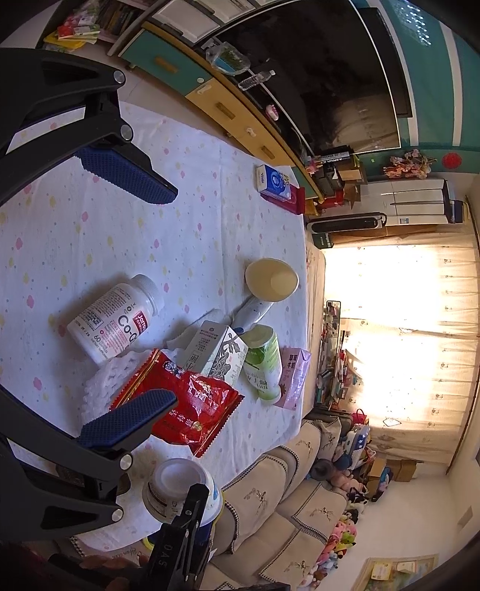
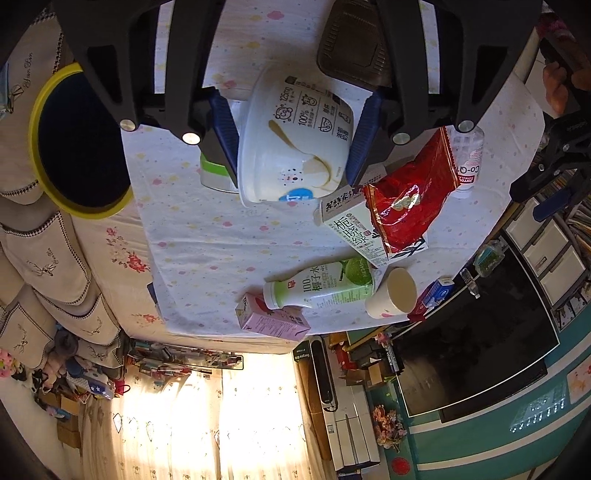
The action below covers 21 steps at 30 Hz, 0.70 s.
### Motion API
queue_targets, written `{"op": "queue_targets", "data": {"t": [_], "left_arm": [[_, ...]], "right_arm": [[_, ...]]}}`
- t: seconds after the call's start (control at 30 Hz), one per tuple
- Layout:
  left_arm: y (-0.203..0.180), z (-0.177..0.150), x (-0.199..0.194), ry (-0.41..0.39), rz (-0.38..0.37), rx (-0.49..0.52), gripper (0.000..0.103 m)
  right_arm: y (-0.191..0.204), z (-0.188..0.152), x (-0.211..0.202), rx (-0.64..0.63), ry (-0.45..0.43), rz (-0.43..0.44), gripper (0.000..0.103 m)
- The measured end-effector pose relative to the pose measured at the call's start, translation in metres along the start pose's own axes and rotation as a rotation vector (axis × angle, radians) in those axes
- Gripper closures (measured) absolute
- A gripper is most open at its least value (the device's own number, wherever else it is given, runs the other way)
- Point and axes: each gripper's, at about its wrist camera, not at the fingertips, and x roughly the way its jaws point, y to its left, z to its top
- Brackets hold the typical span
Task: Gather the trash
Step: 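Reach the right gripper to the white yogurt bowl and grasp it, then carry the yogurt bowl with the right gripper over the yellow-rimmed bin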
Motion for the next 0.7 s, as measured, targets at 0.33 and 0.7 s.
{"op": "queue_targets", "data": {"t": [0.33,0.7], "left_arm": [[-0.006,-0.001,-0.002,0.002,-0.008,0.013,0.004],[-0.009,-0.001,-0.001,0.009,-0.015,0.021,0.004]], "right_arm": [[0.002,-0.01,0.021,-0.001,0.097,0.069,0.054],[0.005,0.0,0.001,0.027,0.007,0.247,0.084]]}}
